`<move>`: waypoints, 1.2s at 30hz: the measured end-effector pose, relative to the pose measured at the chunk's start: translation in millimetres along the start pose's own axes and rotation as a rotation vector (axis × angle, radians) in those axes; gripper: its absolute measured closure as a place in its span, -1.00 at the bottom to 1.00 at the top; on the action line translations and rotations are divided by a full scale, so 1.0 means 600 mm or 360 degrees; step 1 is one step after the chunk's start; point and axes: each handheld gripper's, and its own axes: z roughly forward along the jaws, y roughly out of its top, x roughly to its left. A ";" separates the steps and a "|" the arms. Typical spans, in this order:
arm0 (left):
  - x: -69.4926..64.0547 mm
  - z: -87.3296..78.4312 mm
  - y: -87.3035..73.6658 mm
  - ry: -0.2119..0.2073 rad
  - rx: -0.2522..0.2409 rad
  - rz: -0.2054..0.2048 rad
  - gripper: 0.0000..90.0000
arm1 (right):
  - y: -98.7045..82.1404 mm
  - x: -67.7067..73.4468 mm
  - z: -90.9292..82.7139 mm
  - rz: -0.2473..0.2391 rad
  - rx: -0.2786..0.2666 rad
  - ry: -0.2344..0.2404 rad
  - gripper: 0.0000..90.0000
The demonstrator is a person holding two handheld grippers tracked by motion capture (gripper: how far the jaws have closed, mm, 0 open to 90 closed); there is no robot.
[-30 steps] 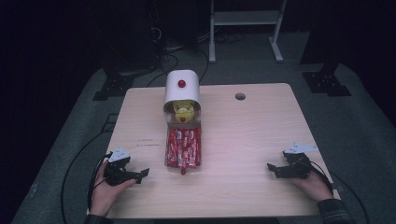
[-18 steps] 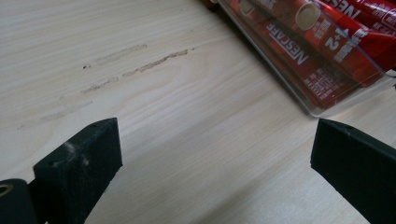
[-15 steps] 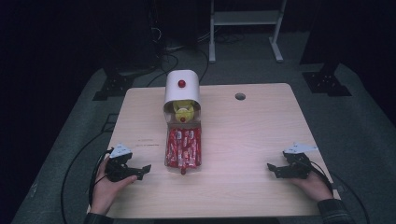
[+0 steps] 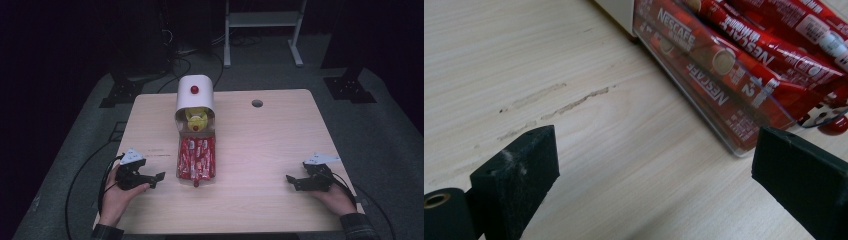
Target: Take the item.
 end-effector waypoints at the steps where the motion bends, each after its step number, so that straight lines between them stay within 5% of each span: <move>1: 0.000 0.000 0.002 0.0000 -0.0001 0.0002 -0.90 | 0.000 0.000 0.000 -0.0004 0.0000 0.0000 -0.75; 36: -0.033 0.013 0.076 -0.0102 -0.0079 0.0042 -0.67 | 0.000 0.000 0.000 -0.0003 0.0001 -0.0001 -0.75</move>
